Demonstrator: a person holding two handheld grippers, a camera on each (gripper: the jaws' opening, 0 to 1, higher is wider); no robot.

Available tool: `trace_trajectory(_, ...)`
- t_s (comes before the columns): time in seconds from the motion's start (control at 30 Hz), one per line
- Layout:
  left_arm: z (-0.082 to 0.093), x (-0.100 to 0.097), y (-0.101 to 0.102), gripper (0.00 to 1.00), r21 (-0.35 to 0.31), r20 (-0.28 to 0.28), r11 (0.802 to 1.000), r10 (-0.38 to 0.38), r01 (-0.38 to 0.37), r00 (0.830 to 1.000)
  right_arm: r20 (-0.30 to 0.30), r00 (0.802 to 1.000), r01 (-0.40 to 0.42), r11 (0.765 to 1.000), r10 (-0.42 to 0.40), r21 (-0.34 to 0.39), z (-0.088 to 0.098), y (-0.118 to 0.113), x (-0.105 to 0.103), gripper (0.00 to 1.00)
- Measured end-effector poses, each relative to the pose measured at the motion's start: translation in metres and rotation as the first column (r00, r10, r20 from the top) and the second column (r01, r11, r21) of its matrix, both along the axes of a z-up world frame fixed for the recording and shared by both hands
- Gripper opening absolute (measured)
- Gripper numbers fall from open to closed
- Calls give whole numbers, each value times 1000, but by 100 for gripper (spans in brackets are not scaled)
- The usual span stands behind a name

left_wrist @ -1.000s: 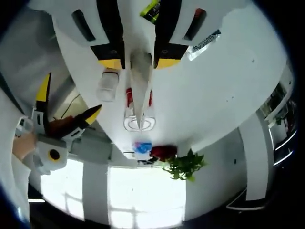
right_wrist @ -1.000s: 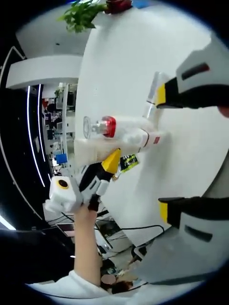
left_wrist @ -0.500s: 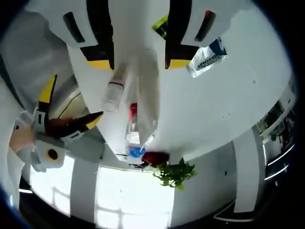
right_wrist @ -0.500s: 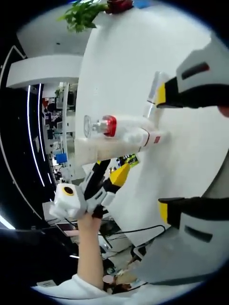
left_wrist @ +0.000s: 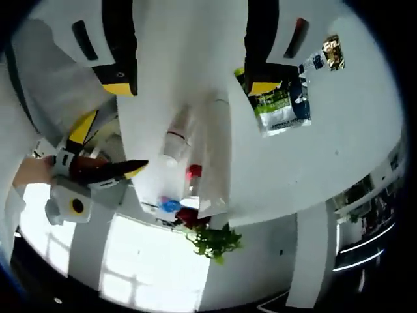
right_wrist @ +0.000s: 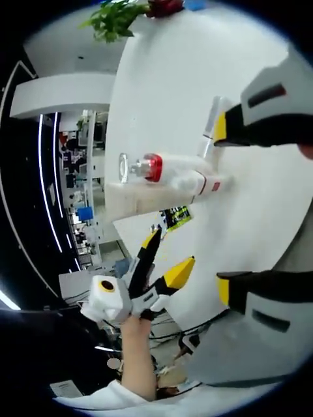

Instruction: Arrange the skincare products in the storage area until every visible bottle or jar stands upright without overlapping.

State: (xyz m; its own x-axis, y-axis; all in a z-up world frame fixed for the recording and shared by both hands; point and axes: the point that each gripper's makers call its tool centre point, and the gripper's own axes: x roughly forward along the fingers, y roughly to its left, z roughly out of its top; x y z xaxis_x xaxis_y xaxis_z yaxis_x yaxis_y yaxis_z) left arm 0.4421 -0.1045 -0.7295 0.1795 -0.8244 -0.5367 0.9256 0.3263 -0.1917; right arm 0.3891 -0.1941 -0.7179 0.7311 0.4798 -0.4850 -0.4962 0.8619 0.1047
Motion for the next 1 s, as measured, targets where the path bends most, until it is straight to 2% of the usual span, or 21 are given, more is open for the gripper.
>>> trace_trajectory(0.3,-2,-30,19,76,18,-25,998,56,-56,998,7,1000,-8,1000,8,7,6,4,-6,79)
trace_trajectory(0.57,-3,-46,34,83,25,-40,993,116,-115,993,16,1000,-16,1000,16,6,11,5,-13,79)
trace_trajectory(0.77,-4,-57,41,85,22,-53,988,151,-150,987,20,1000,-20,1000,19,5,14,5,-17,80)
trace_trajectory(1.0,-6,-74,45,92,10,-73,979,206,-205,976,25,1000,-9,1000,9,7,16,5,-24,80)
